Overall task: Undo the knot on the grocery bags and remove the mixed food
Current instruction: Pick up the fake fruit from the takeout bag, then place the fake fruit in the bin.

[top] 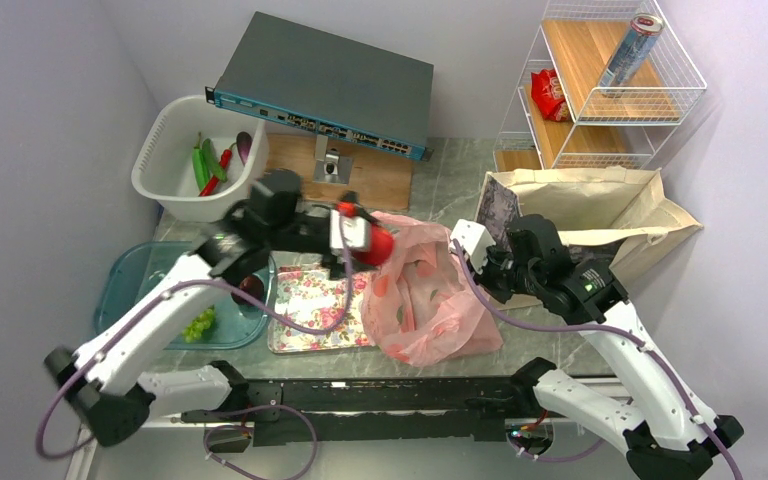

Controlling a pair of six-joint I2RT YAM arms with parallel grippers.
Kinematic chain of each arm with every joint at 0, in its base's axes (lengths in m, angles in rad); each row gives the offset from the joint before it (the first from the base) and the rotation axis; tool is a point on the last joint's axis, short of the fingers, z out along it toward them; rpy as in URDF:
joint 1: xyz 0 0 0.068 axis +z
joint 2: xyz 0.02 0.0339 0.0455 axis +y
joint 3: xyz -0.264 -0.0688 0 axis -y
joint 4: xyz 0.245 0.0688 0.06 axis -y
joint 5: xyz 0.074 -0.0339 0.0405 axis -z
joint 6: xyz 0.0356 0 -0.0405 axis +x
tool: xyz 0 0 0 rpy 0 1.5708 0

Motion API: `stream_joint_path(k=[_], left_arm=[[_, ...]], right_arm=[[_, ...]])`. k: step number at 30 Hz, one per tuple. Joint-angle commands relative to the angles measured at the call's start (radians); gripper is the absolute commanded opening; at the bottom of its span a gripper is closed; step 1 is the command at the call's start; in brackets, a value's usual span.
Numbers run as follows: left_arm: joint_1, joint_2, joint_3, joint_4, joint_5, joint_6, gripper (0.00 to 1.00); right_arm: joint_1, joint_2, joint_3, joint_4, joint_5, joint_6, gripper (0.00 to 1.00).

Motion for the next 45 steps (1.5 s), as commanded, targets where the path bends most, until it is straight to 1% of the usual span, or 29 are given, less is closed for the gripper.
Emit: stream_joint_path(k=[1, 3, 6, 7, 8, 10, 11, 13, 15, 17, 21, 22, 23, 25, 28, 29, 30, 31, 33, 34, 35, 36, 37, 39, 41, 43, 45], left_arm=[[0.277, -0.169, 0.032, -0.386, -0.008, -0.013, 0.20], [0.454, -0.251, -0.014, -0.527, -0.040, 0.089, 0.21], [0.738, -0.365, -0.119, -0.709, -0.095, 0.322, 0.22], [0.881, -0.386, -0.166, -0.754, -0.111, 0.402, 0.22], [0.985, -0.396, -0.209, -0.774, -0.129, 0.470, 0.22], [1.153, -0.390, -0.300, -0.748, -0.161, 0.548, 0.23], [1.225, -0.373, -0.332, -0.727, -0.171, 0.572, 0.24], [1.333, -0.320, -0.362, -0.675, -0.164, 0.577, 0.26], [1.395, -0.261, -0.355, -0.640, -0.148, 0.571, 0.34], [1.427, -0.213, -0.343, -0.600, -0.145, 0.563, 0.43], [1.445, -0.173, -0.312, -0.555, -0.133, 0.551, 0.81], [1.445, -0.172, -0.304, -0.540, -0.128, 0.546, 0.97], [1.445, -0.176, -0.294, -0.528, -0.114, 0.542, 0.99], [1.444, -0.182, -0.269, -0.521, -0.056, 0.556, 0.99], [1.439, -0.192, -0.180, -0.643, 0.133, 0.645, 1.00], [1.414, -0.201, -0.163, -0.638, 0.167, 0.620, 0.99], [1.371, -0.212, -0.153, -0.620, 0.173, 0.572, 0.99], [1.327, -0.222, -0.137, -0.648, 0.191, 0.569, 0.99], [1.225, -0.258, -0.100, -0.754, 0.280, 0.681, 0.99], [1.154, -0.289, -0.100, -0.738, 0.316, 0.657, 0.99], [1.059, -0.327, -0.109, -0.679, 0.327, 0.576, 0.99], [0.954, -0.362, -0.123, -0.604, 0.324, 0.485, 0.97], [0.853, -0.391, -0.141, -0.521, 0.309, 0.368, 0.90], [0.609, -0.419, -0.178, -0.346, 0.230, 0.213, 0.74], [0.372, -0.376, -0.182, -0.267, 0.140, 0.170, 0.65], [0.175, -0.289, -0.170, -0.225, 0.062, 0.140, 0.60], [0.043, -0.167, -0.143, -0.183, 0.023, 0.112, 0.55]], right_arm=[[-0.003, 0.016, 0.013, 0.109, -0.037, -0.021, 0.00], [-0.003, 0.023, 0.003, 0.131, -0.049, -0.021, 0.00], [-0.002, 0.026, -0.026, 0.177, -0.054, -0.023, 0.00], [-0.002, 0.025, -0.034, 0.193, -0.055, -0.019, 0.00], [-0.003, 0.025, -0.041, 0.203, -0.058, -0.016, 0.00], [-0.003, 0.026, -0.048, 0.211, -0.075, -0.012, 0.00], [-0.003, 0.029, -0.048, 0.208, -0.087, -0.015, 0.00], [-0.004, 0.040, -0.043, 0.197, -0.105, -0.022, 0.00], [-0.003, 0.049, -0.032, 0.191, -0.103, -0.023, 0.00], [-0.003, 0.049, -0.023, 0.187, -0.097, -0.025, 0.00], [-0.003, 0.048, -0.003, 0.165, -0.086, -0.030, 0.00], [-0.003, 0.045, 0.001, 0.157, -0.084, -0.033, 0.00], [-0.004, 0.041, 0.007, 0.148, -0.081, -0.035, 0.00], [-0.003, 0.026, 0.012, 0.128, -0.078, -0.037, 0.00], [-0.003, 0.004, 0.025, 0.096, -0.083, -0.039, 0.00], [-0.003, -0.004, 0.025, 0.087, -0.084, -0.044, 0.00], [-0.003, -0.013, 0.021, 0.078, -0.086, -0.055, 0.00], [-0.003, -0.022, 0.019, 0.071, -0.088, -0.065, 0.00], [-0.003, -0.038, 0.012, 0.063, -0.078, -0.076, 0.00], [-0.003, -0.045, 0.009, 0.059, -0.075, -0.080, 0.00], [-0.003, -0.049, 0.006, 0.054, -0.073, -0.086, 0.00], [-0.003, -0.055, 0.004, 0.049, -0.070, -0.087, 0.00], [-0.003, -0.057, 0.003, 0.045, -0.067, -0.087, 0.00], [-0.003, -0.062, 0.006, 0.037, -0.065, -0.085, 0.00], [-0.003, -0.067, 0.010, 0.024, -0.068, -0.086, 0.00], [-0.003, -0.076, 0.012, 0.018, -0.069, -0.083, 0.00], [-0.003, -0.085, 0.014, 0.006, -0.085, -0.088, 0.00]])
